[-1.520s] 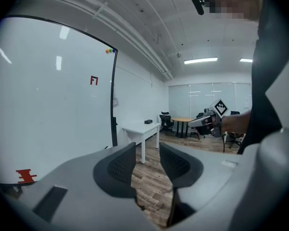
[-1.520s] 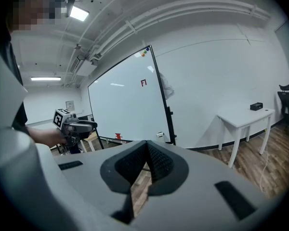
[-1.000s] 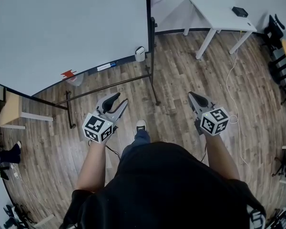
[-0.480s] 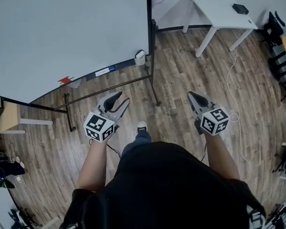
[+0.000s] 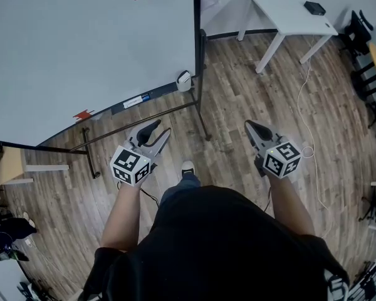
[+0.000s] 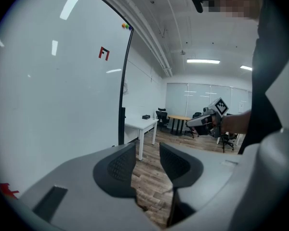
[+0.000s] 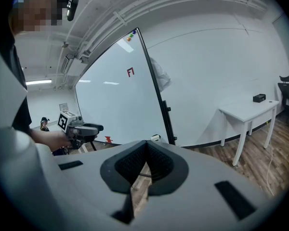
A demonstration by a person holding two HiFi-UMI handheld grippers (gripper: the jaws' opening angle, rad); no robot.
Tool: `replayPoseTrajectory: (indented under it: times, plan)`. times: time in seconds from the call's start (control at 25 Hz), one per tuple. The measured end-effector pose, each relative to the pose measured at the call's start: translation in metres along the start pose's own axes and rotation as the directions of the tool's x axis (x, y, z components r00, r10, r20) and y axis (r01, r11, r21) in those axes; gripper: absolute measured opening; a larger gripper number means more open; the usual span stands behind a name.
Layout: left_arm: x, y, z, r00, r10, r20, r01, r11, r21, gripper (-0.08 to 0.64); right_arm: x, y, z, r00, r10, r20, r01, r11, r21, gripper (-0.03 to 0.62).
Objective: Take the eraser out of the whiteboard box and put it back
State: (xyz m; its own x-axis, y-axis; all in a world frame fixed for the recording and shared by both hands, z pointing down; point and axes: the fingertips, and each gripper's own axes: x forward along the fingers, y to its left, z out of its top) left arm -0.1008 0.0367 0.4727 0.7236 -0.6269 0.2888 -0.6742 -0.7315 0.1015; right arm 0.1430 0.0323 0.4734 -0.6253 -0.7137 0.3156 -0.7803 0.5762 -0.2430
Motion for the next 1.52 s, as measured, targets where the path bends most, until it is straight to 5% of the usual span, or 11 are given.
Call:
replayPoseTrajectory:
  times: [1.52]
  plan:
    - [0.007, 0.122, 0.018, 0.996, -0.093, 0.011, 0.093, 0.996, 0.012, 0.163, 0.100, 0.028, 0.048, 0.998, -0.064, -0.018, 0.063, 0.997, -0.044, -0.005]
